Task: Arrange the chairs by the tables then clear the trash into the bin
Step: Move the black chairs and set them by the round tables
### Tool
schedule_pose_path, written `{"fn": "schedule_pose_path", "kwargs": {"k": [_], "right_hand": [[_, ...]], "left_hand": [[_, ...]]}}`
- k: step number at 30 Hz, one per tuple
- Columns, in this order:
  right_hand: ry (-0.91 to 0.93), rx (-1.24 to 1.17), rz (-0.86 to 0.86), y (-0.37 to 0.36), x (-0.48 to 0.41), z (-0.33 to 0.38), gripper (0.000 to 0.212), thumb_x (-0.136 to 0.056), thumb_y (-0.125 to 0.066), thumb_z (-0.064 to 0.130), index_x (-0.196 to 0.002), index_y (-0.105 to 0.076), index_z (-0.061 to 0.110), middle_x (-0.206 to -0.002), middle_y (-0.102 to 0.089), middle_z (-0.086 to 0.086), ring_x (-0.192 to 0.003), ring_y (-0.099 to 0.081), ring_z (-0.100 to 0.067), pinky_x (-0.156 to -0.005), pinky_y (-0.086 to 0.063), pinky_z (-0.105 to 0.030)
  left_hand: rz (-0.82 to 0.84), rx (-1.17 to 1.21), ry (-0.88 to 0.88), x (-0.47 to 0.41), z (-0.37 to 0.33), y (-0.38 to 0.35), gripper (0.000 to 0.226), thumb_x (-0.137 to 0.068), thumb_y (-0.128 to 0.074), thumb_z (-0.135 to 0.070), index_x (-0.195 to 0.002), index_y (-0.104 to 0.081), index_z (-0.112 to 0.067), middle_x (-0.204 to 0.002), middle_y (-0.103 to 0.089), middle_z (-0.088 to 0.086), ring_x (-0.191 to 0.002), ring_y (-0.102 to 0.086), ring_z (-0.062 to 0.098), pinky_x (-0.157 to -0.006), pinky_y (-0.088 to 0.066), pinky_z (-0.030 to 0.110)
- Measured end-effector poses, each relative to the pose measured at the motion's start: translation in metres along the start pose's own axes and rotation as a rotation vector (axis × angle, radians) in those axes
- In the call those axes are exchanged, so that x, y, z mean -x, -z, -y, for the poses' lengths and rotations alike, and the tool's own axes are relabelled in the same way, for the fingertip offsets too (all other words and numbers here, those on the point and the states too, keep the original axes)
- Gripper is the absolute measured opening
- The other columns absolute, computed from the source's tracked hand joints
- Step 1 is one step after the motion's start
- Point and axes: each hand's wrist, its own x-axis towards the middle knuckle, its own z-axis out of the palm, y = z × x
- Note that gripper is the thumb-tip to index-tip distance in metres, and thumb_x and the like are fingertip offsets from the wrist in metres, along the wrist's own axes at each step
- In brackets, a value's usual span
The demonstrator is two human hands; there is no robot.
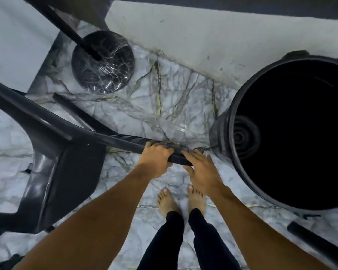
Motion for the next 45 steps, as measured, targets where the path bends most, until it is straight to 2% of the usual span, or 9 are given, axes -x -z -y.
{"fn": "schedule_pose_path", "kwargs": {"k": [7, 17, 20, 22, 25, 29, 34, 40, 45], "right_hand": [[0.273, 0.041, 0.016, 0.041, 0.028, 0.041, 0.058, -0.101, -0.051, 0.023, -0.154, -0.027, 0.031, -0.152, -0.043, 0.005, -0.149, -0.021, -0.018, -0.123, -0.005, -0.049], [0.746, -0.06, -0.107, 0.177, 0.123, 0.193, 0.061, -0.097, -0.051, 0.018, -0.149, -0.033, 0.045, -0.136, -0.06, 0.005, -0.118, -0.059, -0.012, -0.101, -0.046, -0.024], [0.779, -0.029, 0.007, 0.209, 0.137, 0.245, 0.057, -0.094, -0.06, 0.012, -0.146, -0.046, 0.032, -0.119, -0.069, -0.001, -0.091, -0.063, -0.011, -0.075, -0.042, -0.009], [0.813, 0.047, 0.035, 0.217, 0.141, 0.278, 0.056, -0.095, -0.059, 0.018, -0.146, -0.044, 0.033, -0.107, -0.072, -0.005, -0.081, -0.063, -0.017, -0.067, -0.047, -0.022], [0.847, 0.081, 0.068, 0.219, 0.166, 0.331, 0.055, -0.093, -0.057, 0.029, -0.144, -0.039, 0.042, -0.105, -0.073, -0.005, -0.091, -0.067, -0.025, -0.076, -0.056, -0.039], [0.984, 0.062, 0.067, 0.199, 0.209, 0.403, 0.042, -0.092, -0.063, 0.021, -0.134, -0.057, 0.025, -0.105, -0.073, -0.007, -0.101, -0.063, -0.029, -0.083, -0.049, -0.034], [0.927, 0.061, 0.162, 0.17, 0.241, 0.448, 0.054, -0.095, -0.062, 0.031, -0.145, -0.047, 0.018, -0.13, -0.063, -0.008, -0.125, -0.051, -0.029, -0.104, -0.044, -0.036], [0.837, -0.056, 0.159, 0.197, 0.225, 0.505, 0.047, -0.091, -0.068, 0.038, -0.132, -0.06, 0.017, -0.108, -0.07, -0.005, -0.106, -0.063, -0.025, -0.094, -0.051, -0.039], [0.947, 0.275, 0.112, 0.218, 0.19, 0.575, 0.055, -0.1, -0.048, 0.045, -0.15, -0.038, 0.024, -0.147, -0.047, -0.012, -0.136, -0.04, -0.033, -0.106, -0.041, -0.046]], "left_hand": [[-0.052, 0.063, 0.032, 0.057, 0.019, 0.05, 0.036, -0.085, -0.065, -0.046, -0.116, -0.06, -0.031, -0.113, -0.068, -0.003, -0.11, -0.061, 0.025, -0.097, -0.037, 0.04], [-0.201, 0.444, 0.044, 0.235, 0.057, 0.218, 0.042, -0.061, -0.053, -0.028, -0.098, -0.074, -0.028, -0.084, -0.073, -0.006, -0.079, -0.065, 0.017, -0.072, -0.054, 0.035], [-0.453, 0.619, 0.158, 0.295, 0.06, 0.241, 0.041, -0.068, -0.061, -0.021, -0.108, -0.074, -0.025, -0.09, -0.073, -0.005, -0.084, -0.065, 0.013, -0.08, -0.054, 0.027], [-0.736, 0.791, 0.268, 0.333, 0.045, 0.243, 0.052, -0.07, -0.068, -0.005, -0.121, -0.067, -0.016, -0.096, -0.071, -0.004, -0.086, -0.063, 0.008, -0.079, -0.049, 0.018], [-1.07, 1.176, 0.549, 0.376, -0.013, 0.214, 0.067, -0.074, -0.076, -0.014, -0.136, -0.053, -0.025, -0.111, -0.068, -0.013, -0.099, -0.065, 0.003, -0.083, -0.051, 0.023], [-1.071, 1.484, 0.645, 0.395, -0.108, 0.19, 0.079, -0.084, -0.076, -0.041, -0.147, -0.03, -0.036, -0.124, -0.055, -0.035, -0.109, -0.052, -0.018, -0.084, -0.045, 0.008], [-1.034, 1.405, 1.231, 0.403, -0.126, 0.181, 0.09, -0.091, -0.057, -0.013, -0.157, 0.001, -0.034, -0.092, -0.066, -0.008, -0.067, -0.06, 0.008, -0.055, -0.05, 0.03], [-1.141, 1.064, 1.284, 0.437, -0.083, 0.203, 0.092, -0.083, -0.055, 0.001, -0.158, -0.011, -0.03, -0.093, -0.062, 0.002, -0.074, -0.057, 0.019, -0.06, -0.047, 0.032], [-1.11, 0.825, 1.242, 0.474, 0.003, 0.241, 0.085, -0.081, -0.057, -0.01, -0.155, -0.021, -0.028, -0.082, -0.065, 0.005, -0.073, -0.061, 0.027, -0.065, -0.053, 0.043]]}}
